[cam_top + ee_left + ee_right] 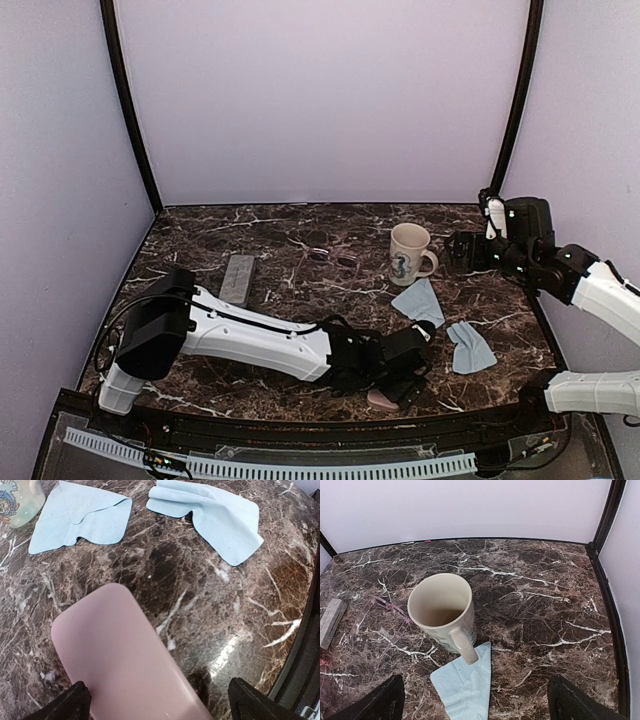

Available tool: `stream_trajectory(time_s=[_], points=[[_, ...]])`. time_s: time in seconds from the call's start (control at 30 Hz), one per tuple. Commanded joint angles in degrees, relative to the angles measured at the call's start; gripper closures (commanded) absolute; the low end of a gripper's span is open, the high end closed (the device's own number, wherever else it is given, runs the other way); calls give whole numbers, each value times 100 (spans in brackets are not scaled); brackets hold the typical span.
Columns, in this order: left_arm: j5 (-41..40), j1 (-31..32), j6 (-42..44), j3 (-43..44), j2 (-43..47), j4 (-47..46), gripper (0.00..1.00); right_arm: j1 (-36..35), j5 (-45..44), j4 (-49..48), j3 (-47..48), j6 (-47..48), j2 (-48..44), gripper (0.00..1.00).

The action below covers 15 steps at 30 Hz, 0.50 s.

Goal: Organize the sunglasses
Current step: Move the sunglasses case to the center of the board.

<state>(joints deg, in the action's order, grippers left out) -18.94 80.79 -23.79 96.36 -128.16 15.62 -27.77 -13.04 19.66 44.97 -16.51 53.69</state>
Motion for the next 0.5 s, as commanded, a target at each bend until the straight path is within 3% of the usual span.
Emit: stream_trajectory(time_s=[0.0,0.47], points=[[-387,-54,-9,-56,-79,711,1,-36,66,-267,-92,-50,-54,0],[-240,-174,-178,-1119,544,529,7,-36,206,-350,-49,-64,264,0]])
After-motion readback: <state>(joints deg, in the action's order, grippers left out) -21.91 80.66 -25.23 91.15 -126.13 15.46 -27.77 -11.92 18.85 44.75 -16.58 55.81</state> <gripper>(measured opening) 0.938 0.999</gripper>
